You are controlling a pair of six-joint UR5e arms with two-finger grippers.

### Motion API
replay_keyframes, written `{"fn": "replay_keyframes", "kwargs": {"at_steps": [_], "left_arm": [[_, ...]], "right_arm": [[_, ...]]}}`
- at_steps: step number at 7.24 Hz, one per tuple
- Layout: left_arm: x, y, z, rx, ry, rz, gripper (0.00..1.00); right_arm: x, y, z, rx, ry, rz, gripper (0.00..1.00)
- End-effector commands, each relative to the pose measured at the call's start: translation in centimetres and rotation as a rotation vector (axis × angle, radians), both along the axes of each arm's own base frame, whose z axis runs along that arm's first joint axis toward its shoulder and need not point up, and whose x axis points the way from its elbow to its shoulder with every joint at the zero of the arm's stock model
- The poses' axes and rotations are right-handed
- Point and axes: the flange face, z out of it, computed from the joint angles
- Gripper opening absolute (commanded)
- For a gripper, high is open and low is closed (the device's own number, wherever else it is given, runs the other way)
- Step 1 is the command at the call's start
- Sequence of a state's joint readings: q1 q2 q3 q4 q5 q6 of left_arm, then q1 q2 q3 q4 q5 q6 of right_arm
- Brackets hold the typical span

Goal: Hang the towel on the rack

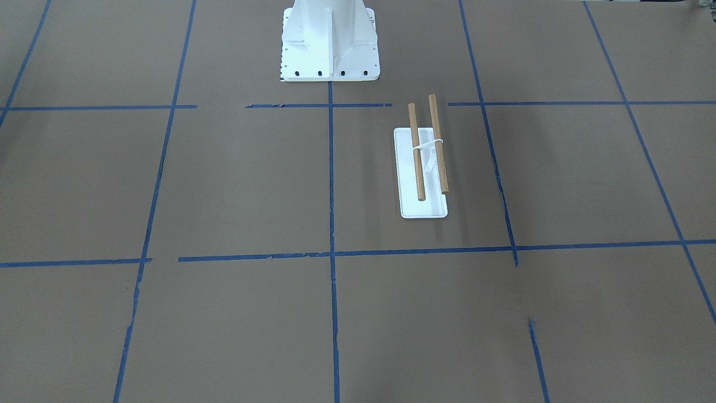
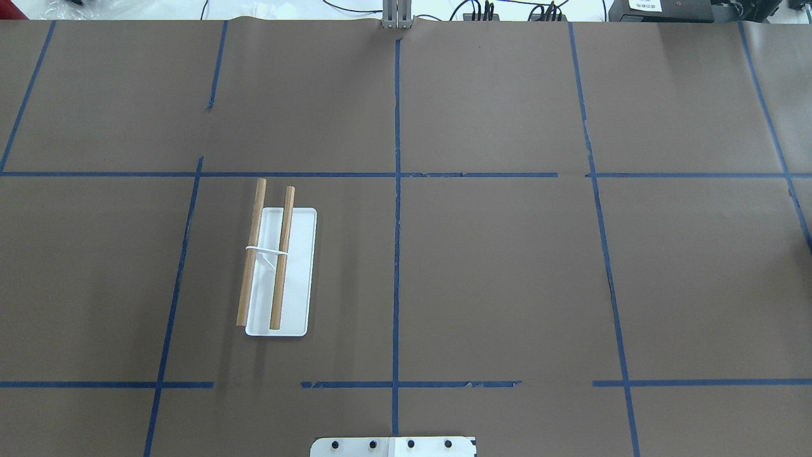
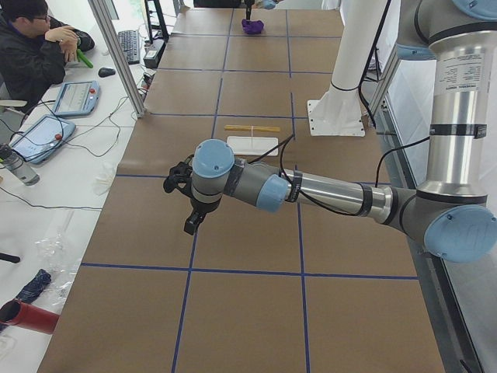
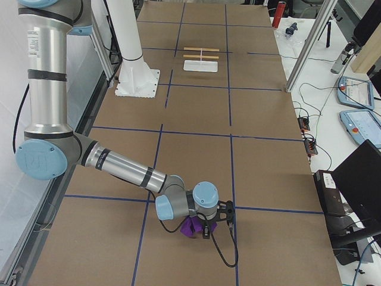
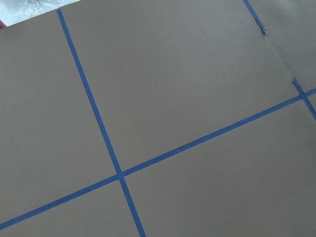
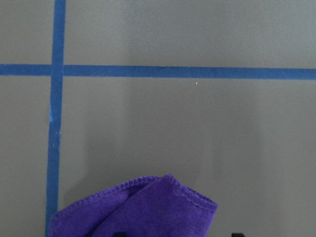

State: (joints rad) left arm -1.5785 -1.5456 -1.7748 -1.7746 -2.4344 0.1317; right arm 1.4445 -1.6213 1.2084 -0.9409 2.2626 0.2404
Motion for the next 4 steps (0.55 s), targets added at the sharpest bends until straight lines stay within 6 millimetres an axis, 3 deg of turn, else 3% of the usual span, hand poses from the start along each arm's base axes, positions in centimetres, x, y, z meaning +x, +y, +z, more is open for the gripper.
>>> {"fn": "replay_keyframes", "kwargs": {"at_steps": [1, 4], "left_arm": [[0.0, 0.0, -0.1, 0.003, 0.001, 0.001, 1.00], [0.0, 0.0, -0.6, 0.012, 0.001, 0.001, 1.00]], "right_arm": [[-0.4, -0.5, -0.7, 0.024, 0.005, -0.011, 0.00], [-0.5, -3.3, -6.5, 0.130, -0.027, -0.006, 0.00]]}}
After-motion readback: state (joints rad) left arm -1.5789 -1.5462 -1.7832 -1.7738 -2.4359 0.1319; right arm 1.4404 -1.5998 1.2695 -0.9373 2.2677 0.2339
